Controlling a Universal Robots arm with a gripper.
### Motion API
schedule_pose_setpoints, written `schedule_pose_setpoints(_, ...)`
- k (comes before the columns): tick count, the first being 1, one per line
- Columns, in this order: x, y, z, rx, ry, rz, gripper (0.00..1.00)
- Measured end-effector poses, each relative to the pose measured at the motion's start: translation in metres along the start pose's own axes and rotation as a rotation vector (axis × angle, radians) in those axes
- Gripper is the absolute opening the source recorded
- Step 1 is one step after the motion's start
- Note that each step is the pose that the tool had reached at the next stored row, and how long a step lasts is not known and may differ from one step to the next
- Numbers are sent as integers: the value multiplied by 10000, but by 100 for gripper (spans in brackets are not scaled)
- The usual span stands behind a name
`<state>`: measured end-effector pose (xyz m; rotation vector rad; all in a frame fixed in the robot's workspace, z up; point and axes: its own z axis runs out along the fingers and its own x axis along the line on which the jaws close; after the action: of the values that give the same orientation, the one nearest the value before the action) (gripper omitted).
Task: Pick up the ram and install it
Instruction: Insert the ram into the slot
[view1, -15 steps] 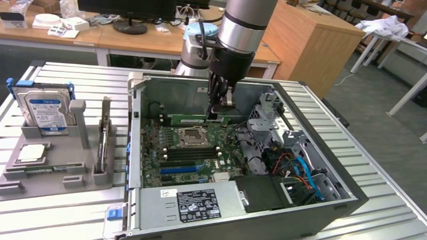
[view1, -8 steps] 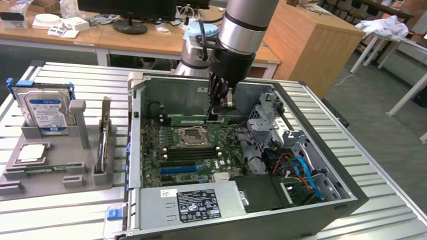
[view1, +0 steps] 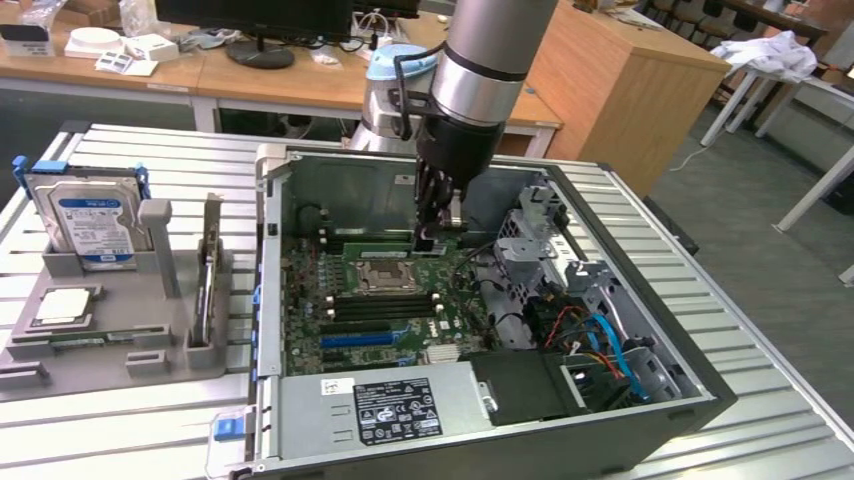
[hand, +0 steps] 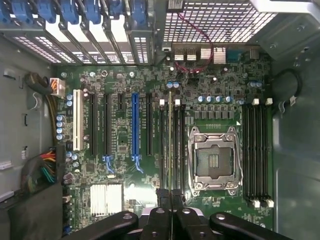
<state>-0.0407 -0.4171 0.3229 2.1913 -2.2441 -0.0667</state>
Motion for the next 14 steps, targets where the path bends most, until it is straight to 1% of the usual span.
schedule_pose_setpoints(14,4,-5,162,60,-1,-1,12)
